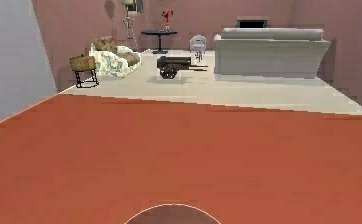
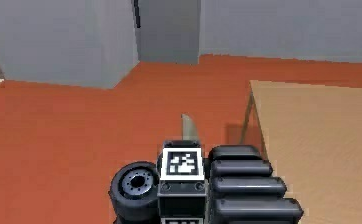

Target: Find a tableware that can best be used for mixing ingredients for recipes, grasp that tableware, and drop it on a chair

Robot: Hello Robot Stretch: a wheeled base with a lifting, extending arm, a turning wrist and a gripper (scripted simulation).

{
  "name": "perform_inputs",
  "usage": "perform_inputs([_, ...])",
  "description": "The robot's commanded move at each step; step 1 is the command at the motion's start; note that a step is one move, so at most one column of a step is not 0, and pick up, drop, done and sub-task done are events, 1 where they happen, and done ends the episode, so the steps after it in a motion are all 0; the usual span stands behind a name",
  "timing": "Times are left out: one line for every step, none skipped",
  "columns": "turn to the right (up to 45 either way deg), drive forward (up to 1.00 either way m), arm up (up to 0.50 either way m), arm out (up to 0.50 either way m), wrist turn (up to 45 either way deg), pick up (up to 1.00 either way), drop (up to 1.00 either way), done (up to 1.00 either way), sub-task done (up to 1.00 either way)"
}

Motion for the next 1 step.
perform_inputs([-24.0, 0.0, 0.0, 0.0, 0.0, 0.0, 0.0, 0.0, 0.0])
